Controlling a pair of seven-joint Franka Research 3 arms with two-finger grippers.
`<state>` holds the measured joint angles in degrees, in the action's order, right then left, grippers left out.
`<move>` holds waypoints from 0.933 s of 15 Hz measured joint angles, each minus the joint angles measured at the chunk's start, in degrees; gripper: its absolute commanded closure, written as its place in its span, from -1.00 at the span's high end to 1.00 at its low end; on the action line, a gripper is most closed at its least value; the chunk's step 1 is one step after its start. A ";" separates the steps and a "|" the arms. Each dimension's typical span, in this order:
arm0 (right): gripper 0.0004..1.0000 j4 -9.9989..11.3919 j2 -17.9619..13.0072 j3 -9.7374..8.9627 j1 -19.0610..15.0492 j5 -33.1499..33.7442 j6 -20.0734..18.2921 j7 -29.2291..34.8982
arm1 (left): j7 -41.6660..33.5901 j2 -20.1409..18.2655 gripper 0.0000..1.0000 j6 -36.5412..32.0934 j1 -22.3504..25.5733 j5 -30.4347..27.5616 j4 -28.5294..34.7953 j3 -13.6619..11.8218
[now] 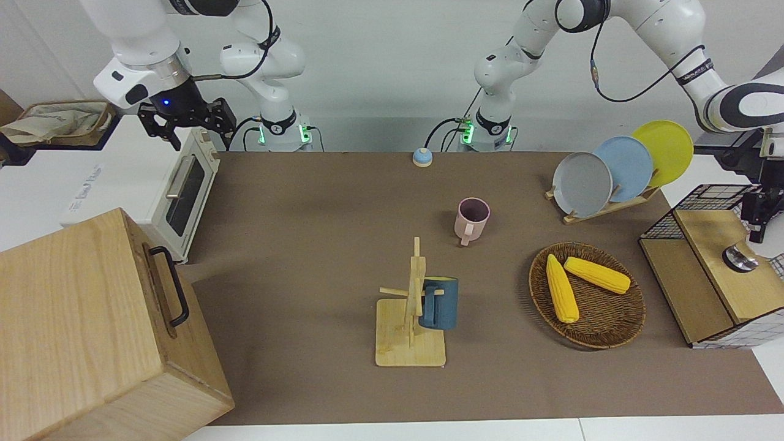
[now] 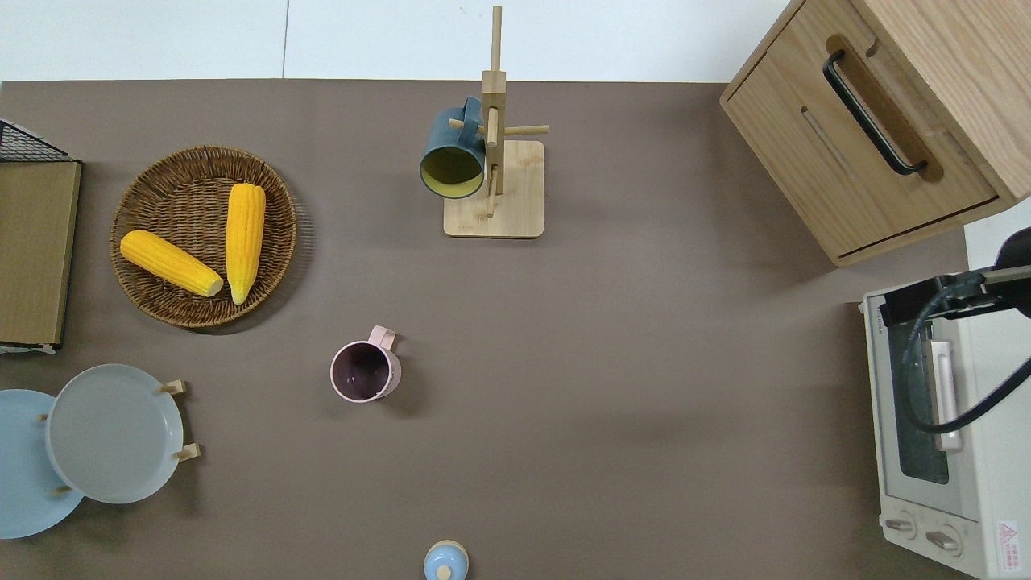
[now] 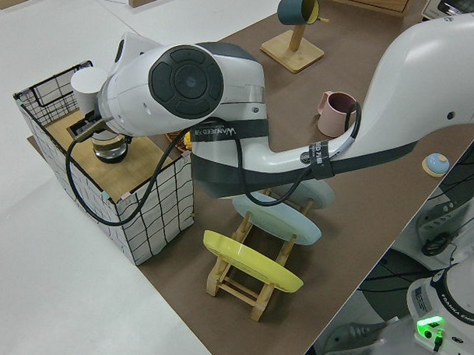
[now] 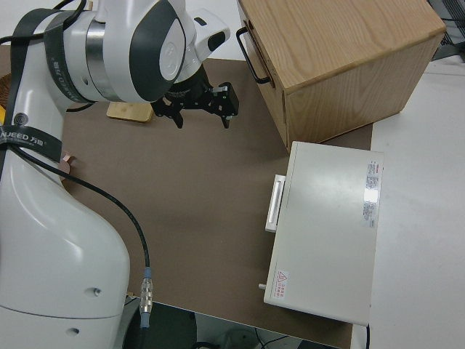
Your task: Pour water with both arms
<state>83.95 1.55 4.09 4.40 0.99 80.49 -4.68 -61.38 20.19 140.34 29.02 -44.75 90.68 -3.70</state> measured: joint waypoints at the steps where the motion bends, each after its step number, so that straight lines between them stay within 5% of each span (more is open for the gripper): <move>1: 0.98 0.00 0.00 0.00 0.00 0.00 0.00 0.00 | 0.00 0.00 1.00 0.02 0.00 0.00 -0.24 0.00; 4: 0.98 0.00 0.00 0.00 0.00 0.00 0.00 0.00 | 1.57 0.00 1.00 0.00 0.11 0.31 -0.86 -0.07; 7: 0.98 0.00 0.00 0.00 0.00 0.00 0.00 0.00 | 7.77 -0.08 1.00 -2.56 0.17 7.69 -1.94 -0.06; 14: 0.98 0.00 0.00 0.00 0.00 0.00 0.00 0.00 | 19.24 -0.94 1.00 -21.39 0.60 23.92 -10.62 -0.48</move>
<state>83.95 1.55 4.09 4.40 0.99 80.49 -4.68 -42.14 19.25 118.96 29.62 -20.83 80.05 -4.18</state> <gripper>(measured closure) 0.004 0.000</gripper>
